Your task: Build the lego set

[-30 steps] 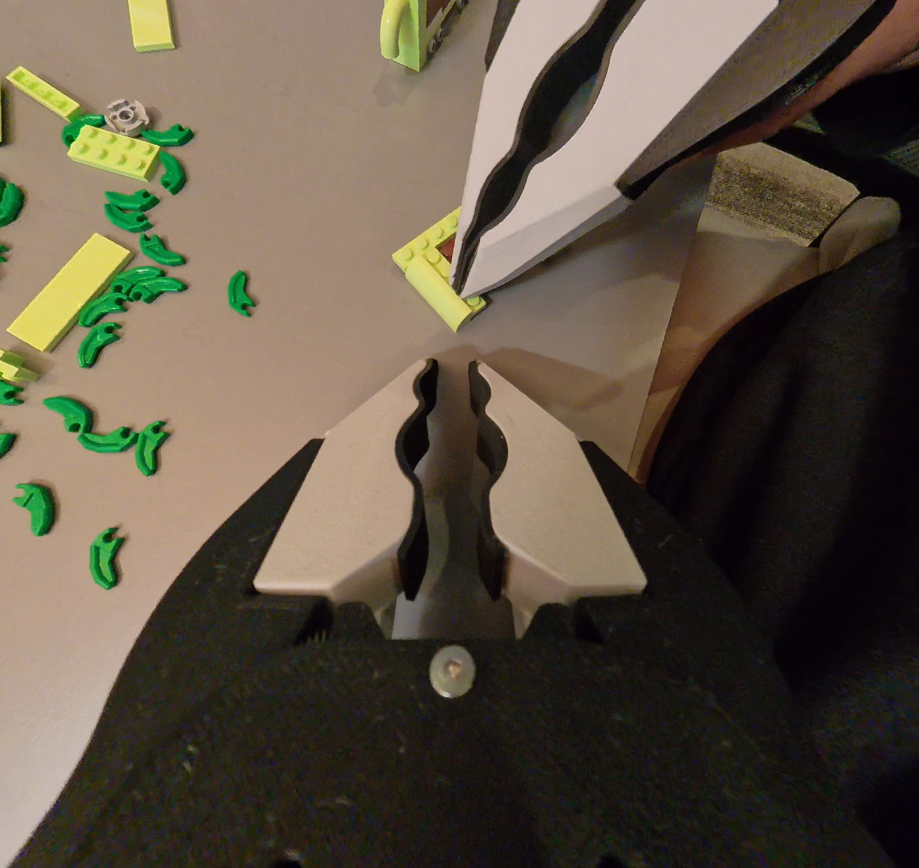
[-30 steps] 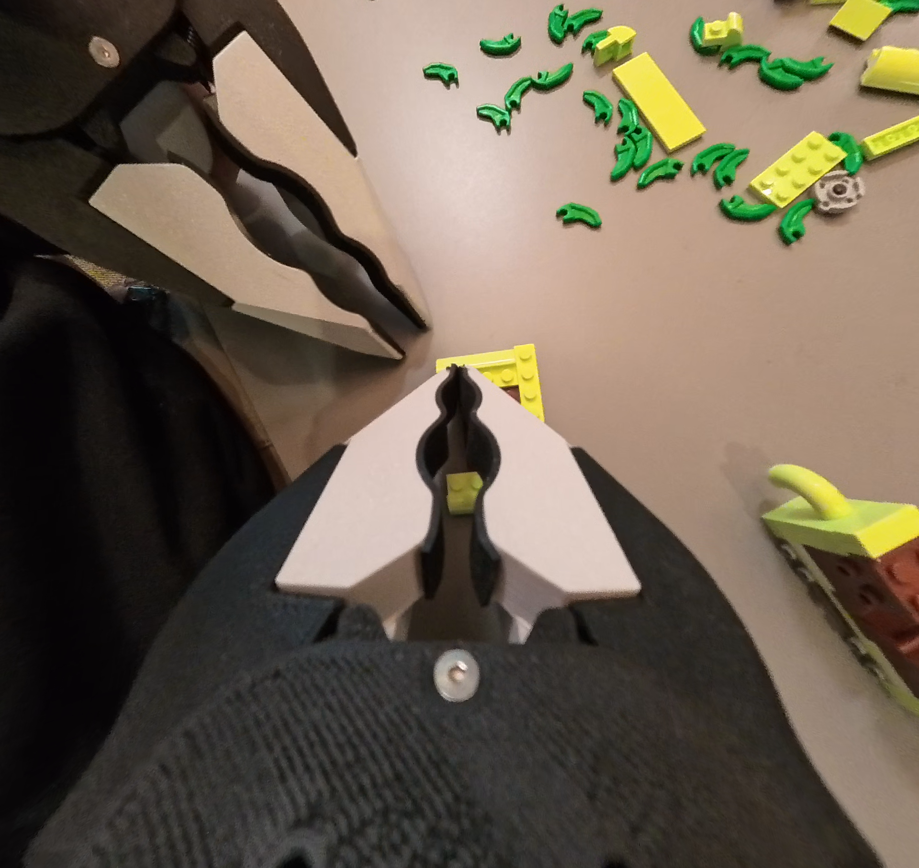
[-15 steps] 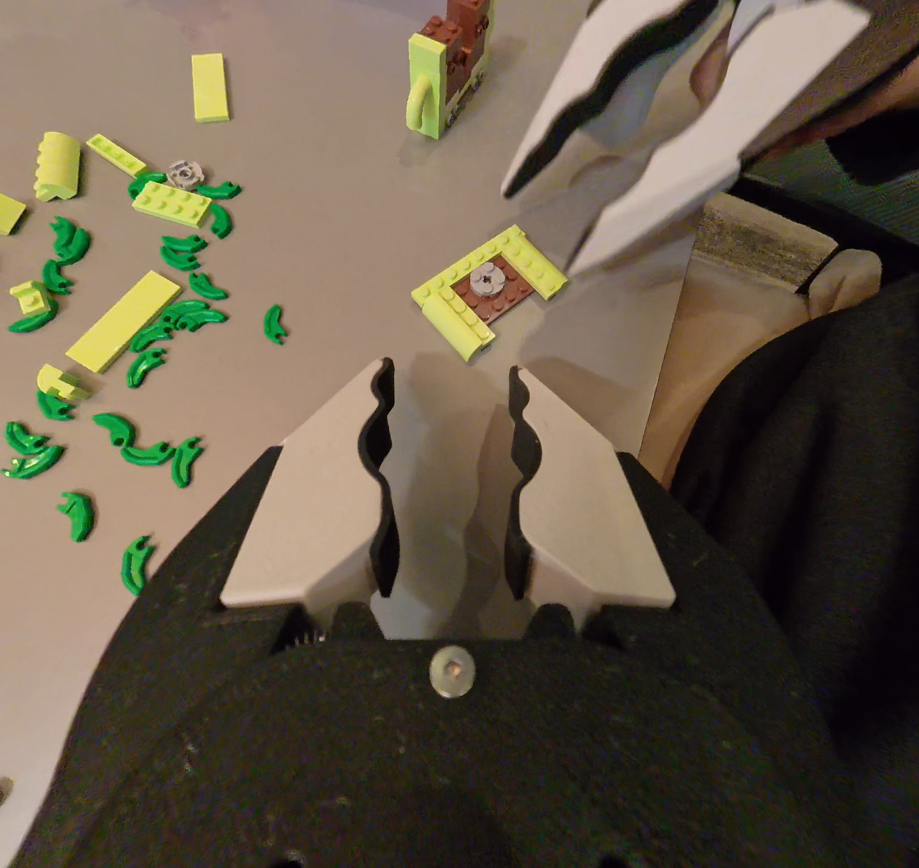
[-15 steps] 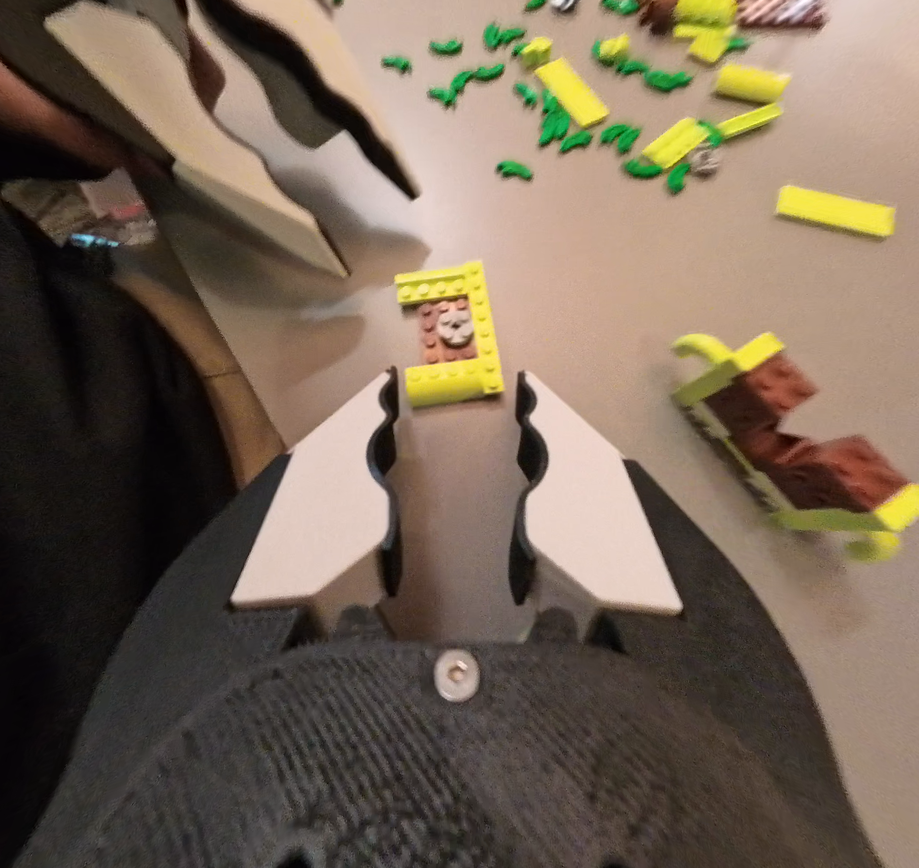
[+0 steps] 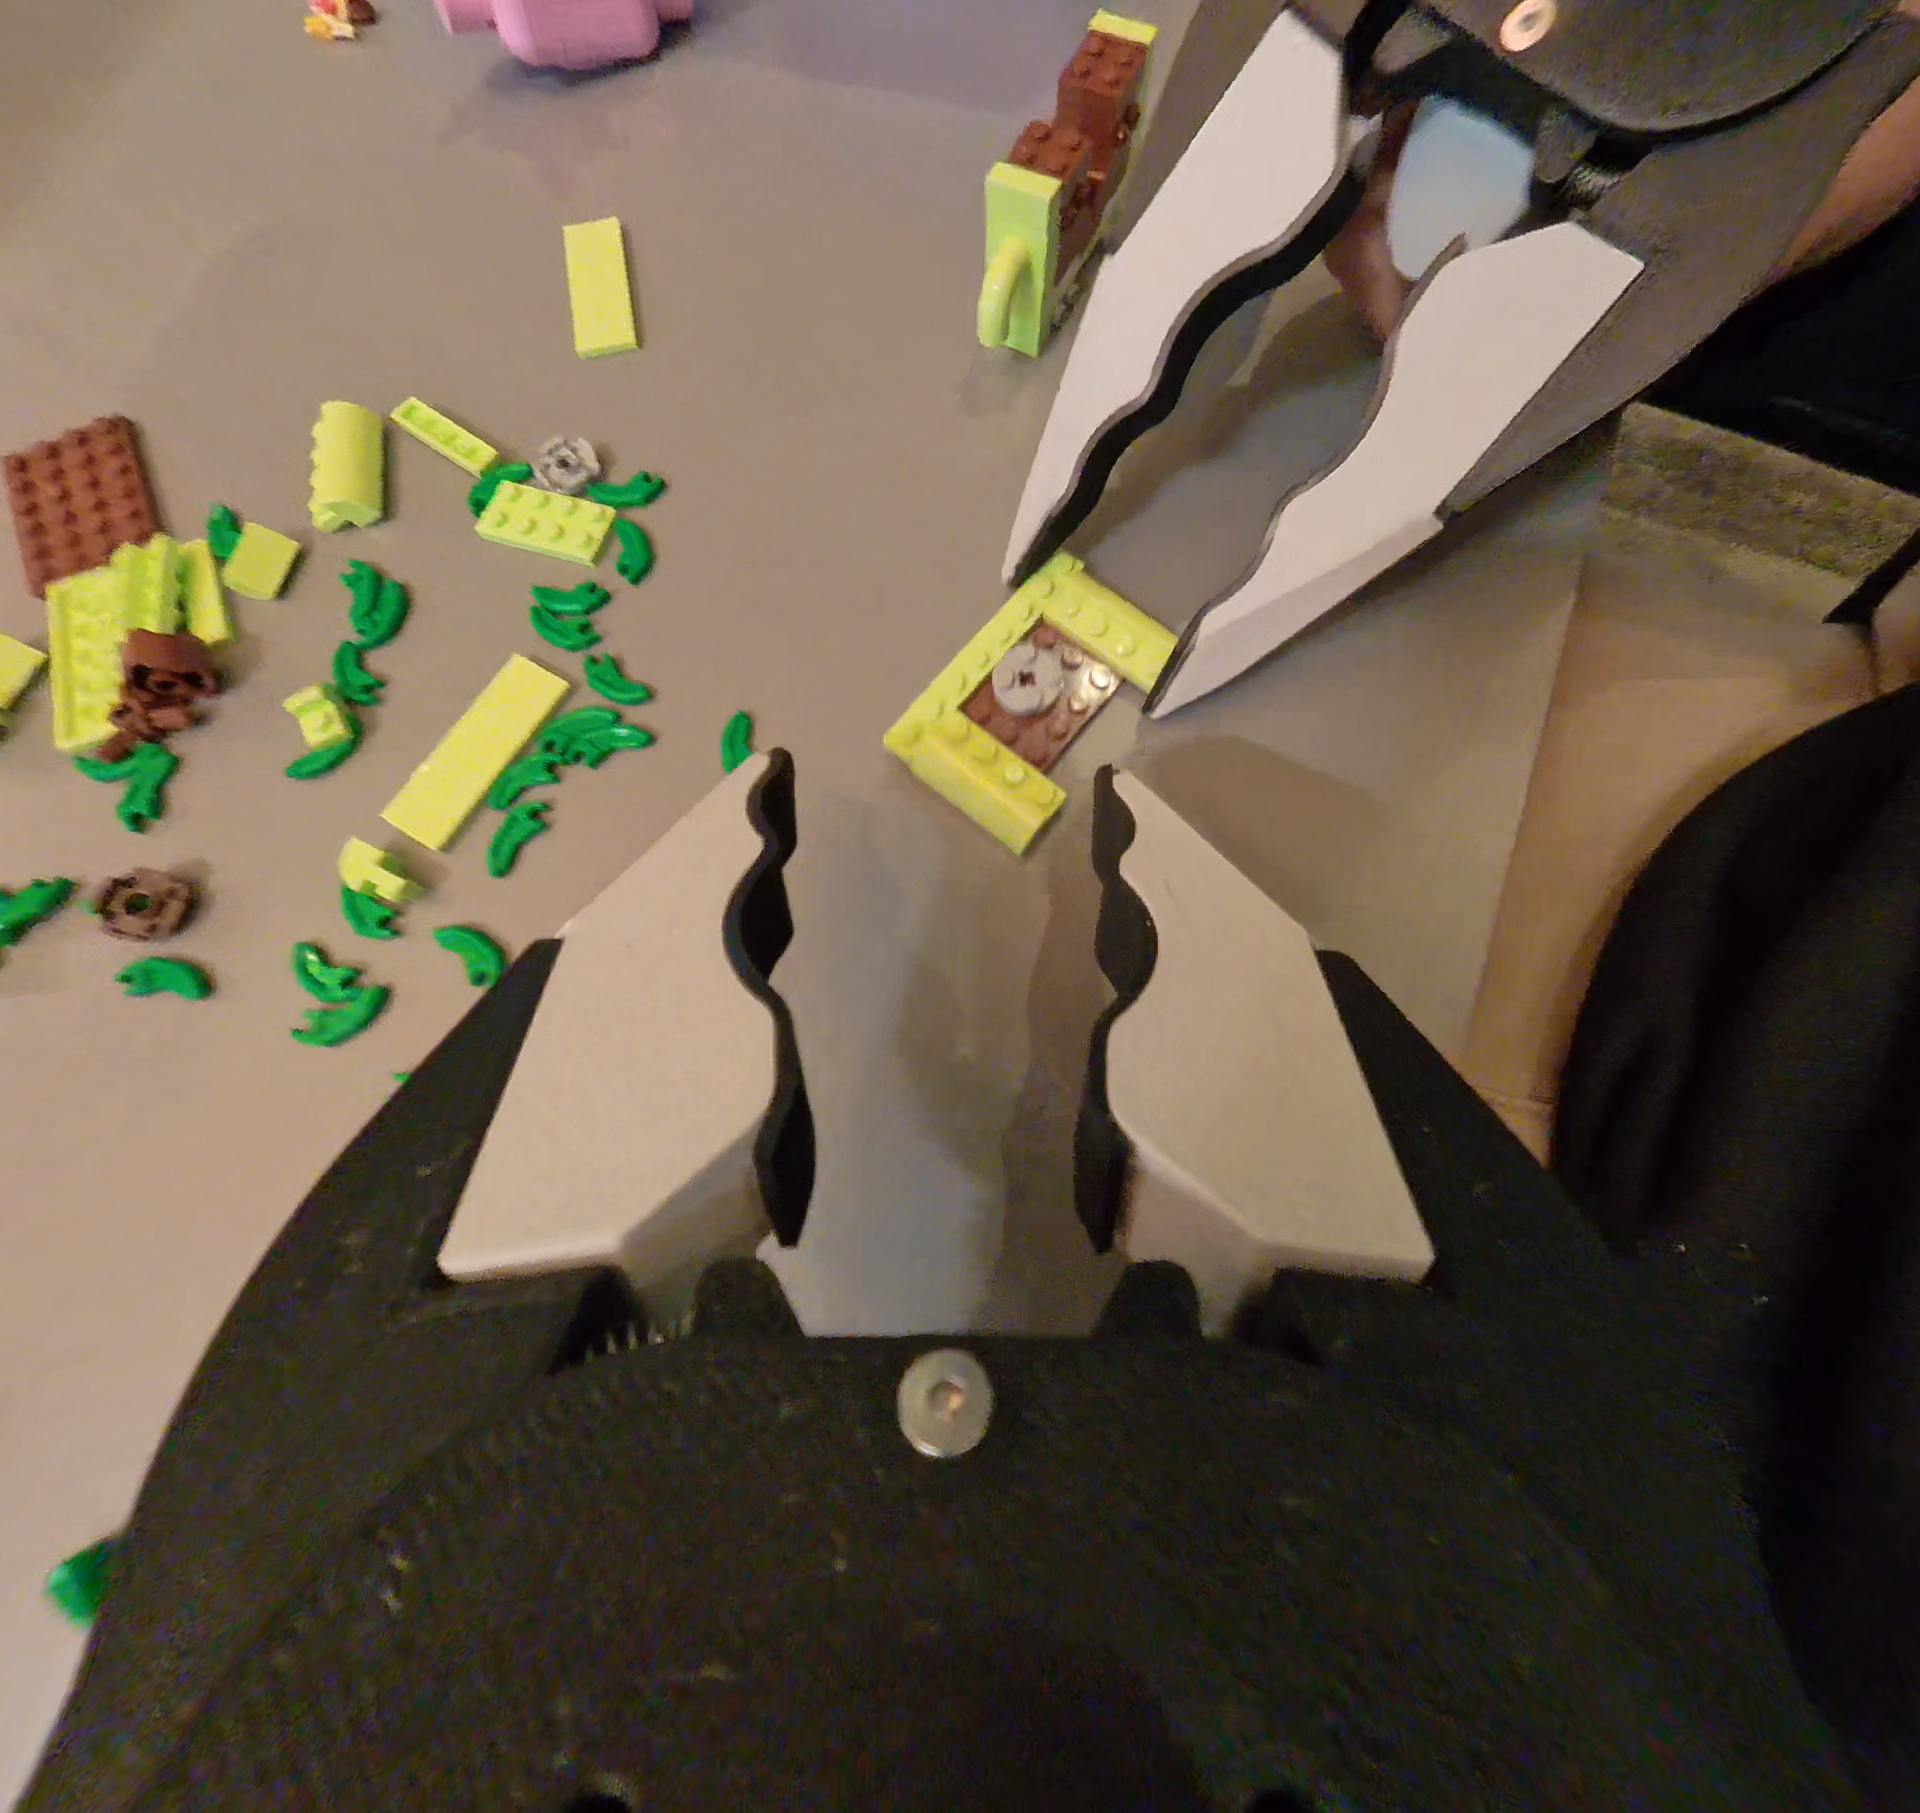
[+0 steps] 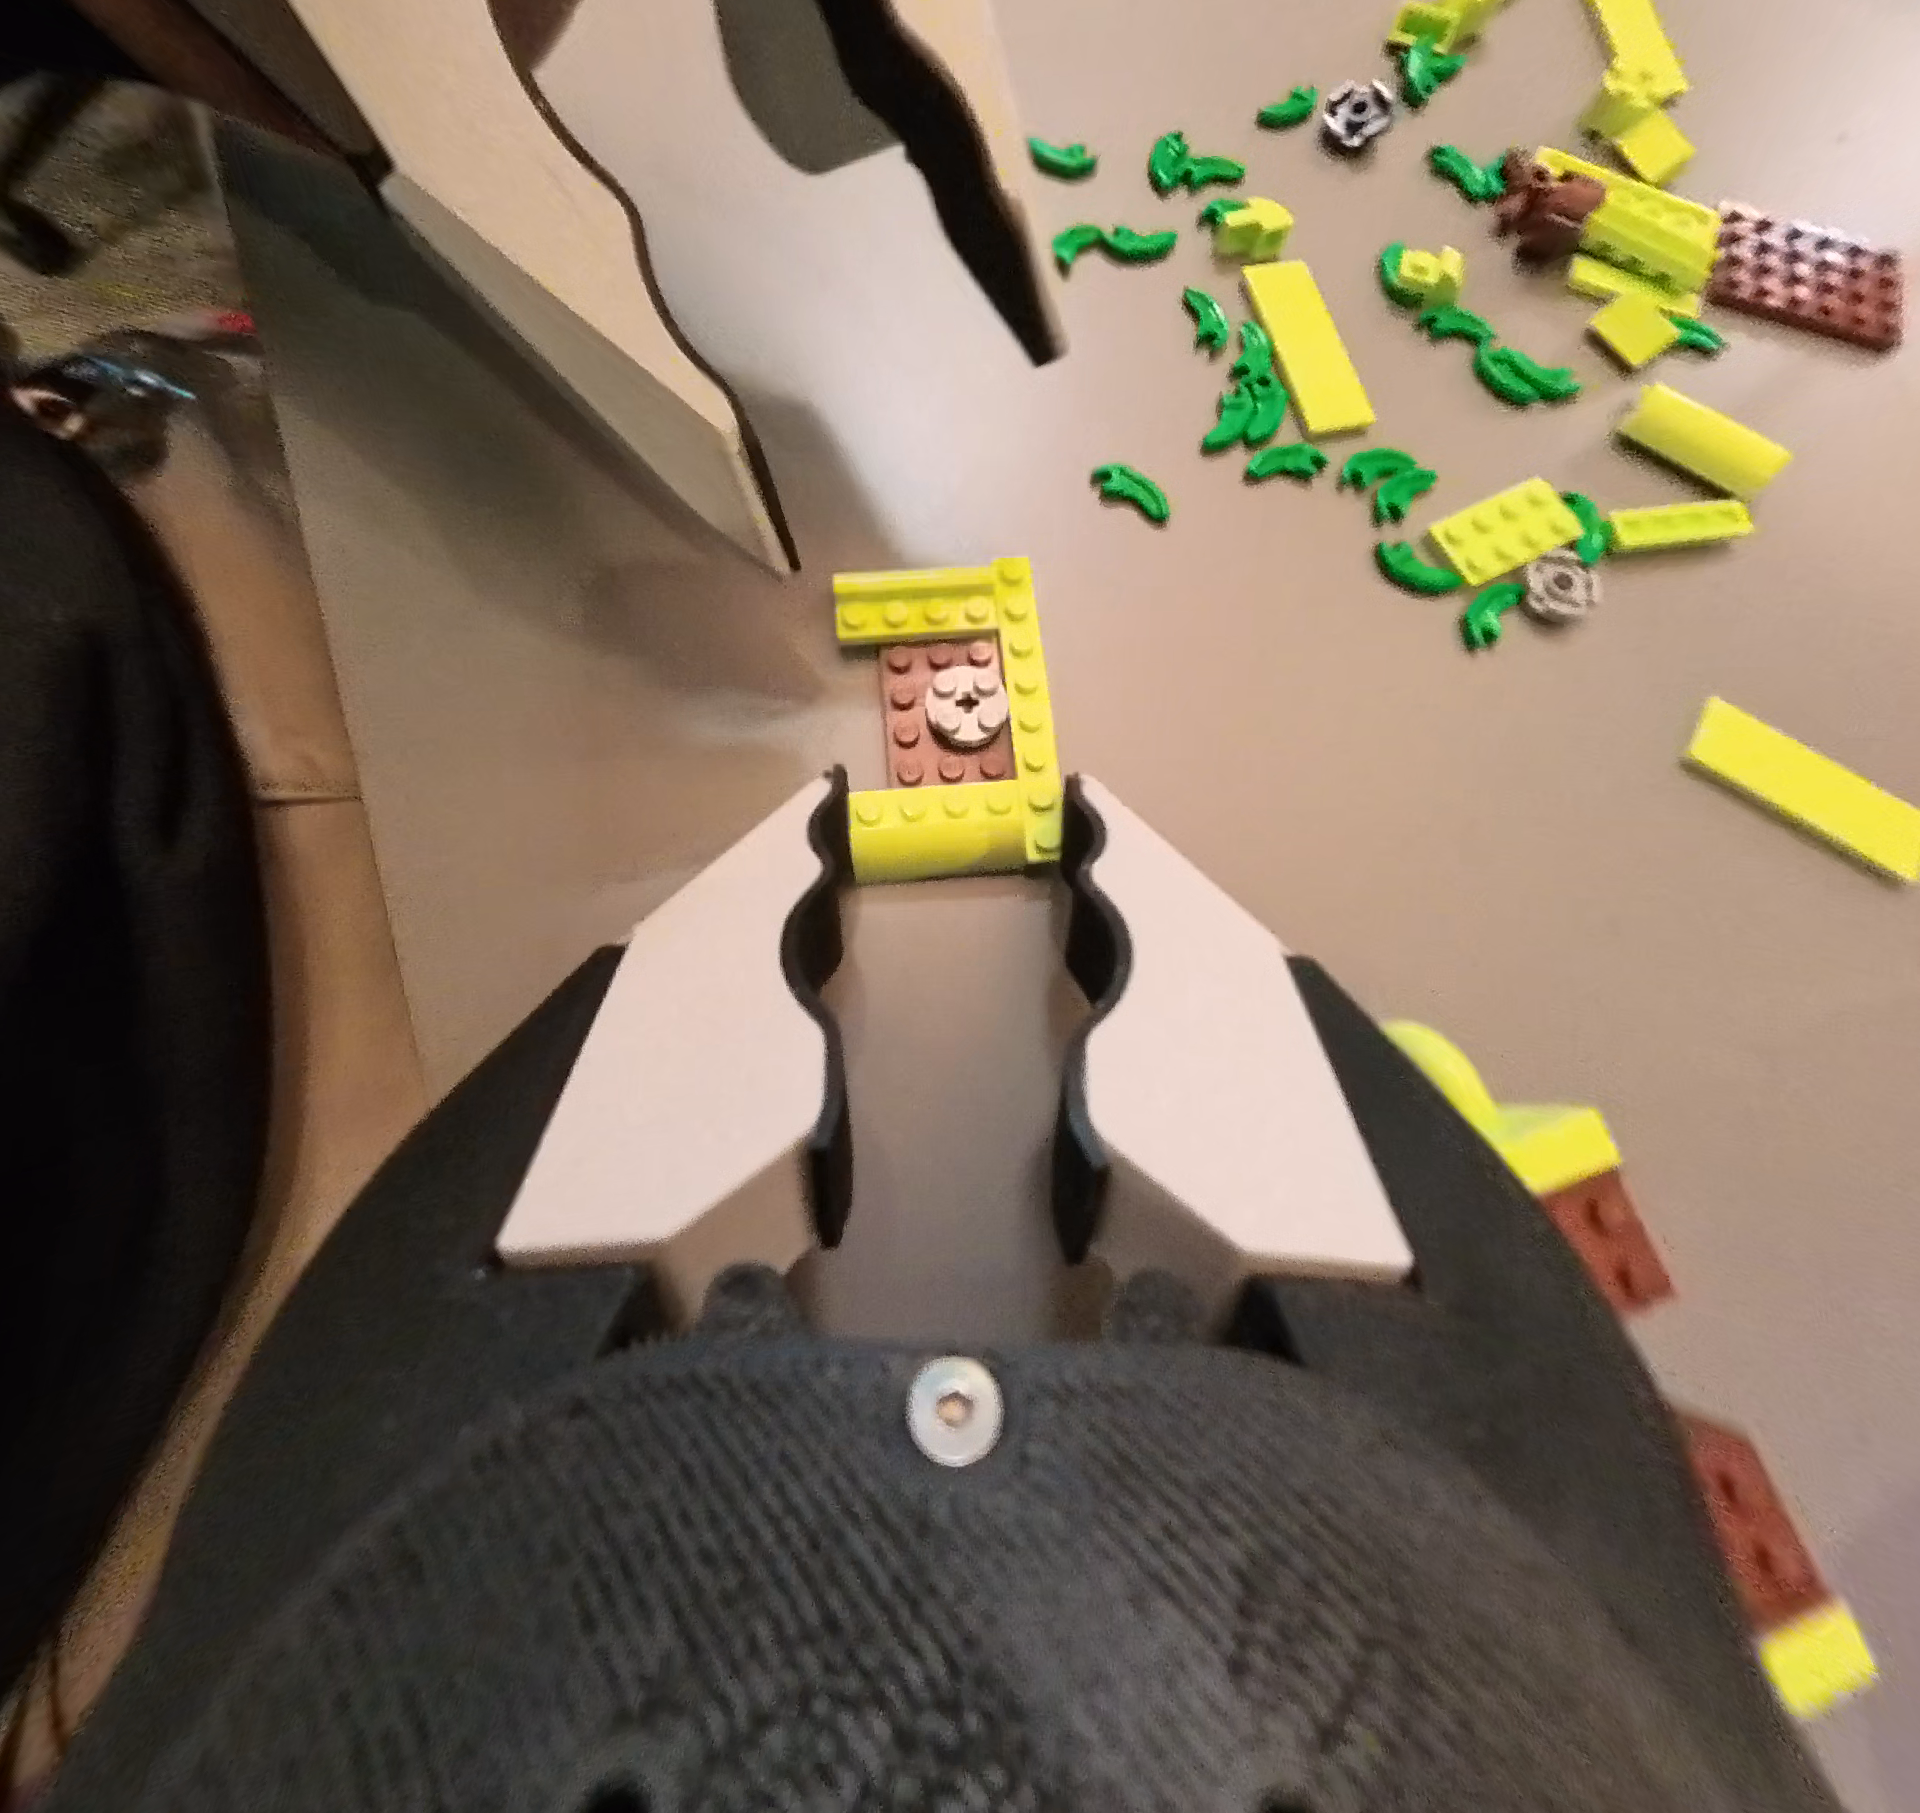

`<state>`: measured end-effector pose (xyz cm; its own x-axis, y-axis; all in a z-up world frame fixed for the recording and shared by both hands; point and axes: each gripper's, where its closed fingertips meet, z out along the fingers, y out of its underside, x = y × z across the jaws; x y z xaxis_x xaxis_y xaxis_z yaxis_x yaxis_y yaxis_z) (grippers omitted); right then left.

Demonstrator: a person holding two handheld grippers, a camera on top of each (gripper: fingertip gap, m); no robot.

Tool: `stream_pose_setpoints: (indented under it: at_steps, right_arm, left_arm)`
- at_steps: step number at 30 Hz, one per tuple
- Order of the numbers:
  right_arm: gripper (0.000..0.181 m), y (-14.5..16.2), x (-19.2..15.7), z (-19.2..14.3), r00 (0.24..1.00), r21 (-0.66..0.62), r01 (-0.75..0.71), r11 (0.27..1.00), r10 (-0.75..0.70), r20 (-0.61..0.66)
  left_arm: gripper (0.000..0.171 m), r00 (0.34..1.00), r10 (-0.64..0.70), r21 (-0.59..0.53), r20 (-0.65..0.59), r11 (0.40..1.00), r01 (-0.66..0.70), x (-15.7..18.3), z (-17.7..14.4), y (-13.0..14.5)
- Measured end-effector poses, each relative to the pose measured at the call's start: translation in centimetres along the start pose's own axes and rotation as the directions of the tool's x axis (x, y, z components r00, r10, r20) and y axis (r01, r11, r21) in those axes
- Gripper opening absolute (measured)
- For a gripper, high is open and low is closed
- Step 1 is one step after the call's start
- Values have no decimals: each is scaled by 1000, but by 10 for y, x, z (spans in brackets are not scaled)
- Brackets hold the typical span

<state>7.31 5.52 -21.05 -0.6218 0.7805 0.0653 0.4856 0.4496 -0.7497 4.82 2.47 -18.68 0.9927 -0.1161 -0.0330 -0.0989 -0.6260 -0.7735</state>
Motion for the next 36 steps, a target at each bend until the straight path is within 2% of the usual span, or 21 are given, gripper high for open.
stream_pose_setpoints:
  at_steps: [3,7,11,15,19,23,28,36]
  right_arm:
    - [39,-8,3,6,996,23,-22,999,20,88]
    - [52,-13,6,5,996,54,-10,999,5,93]
    - [53,-15,8,-1,999,87,25,996,-27,27]
    - [47,-23,14,-10,996,162,68,984,-58,-67]
    - [42,-37,26,-26,990,284,66,957,-27,-139]
    - [37,-43,28,-36,996,360,9,933,23,-86]
    - [38,-42,28,-34,998,351,-35,936,52,-38]
    - [38,-33,23,-20,997,253,34,967,-16,-73]
  left_arm:
    - [60,998,59,6,11,998,-59,-5,-2,-10]
    - [65,996,80,0,-24,997,-80,-8,4,-4]
    - [66,996,47,1,-70,999,-47,-9,10,6]
    - [67,992,26,43,-122,999,-21,-5,7,6]
    - [70,985,1,51,-173,999,8,-2,6,4]
    - [70,984,16,11,-180,1000,-14,0,11,9]
    - [70,989,72,13,-131,997,-71,-2,15,6]
    - [68,987,19,10,-158,1000,-18,-5,15,6]
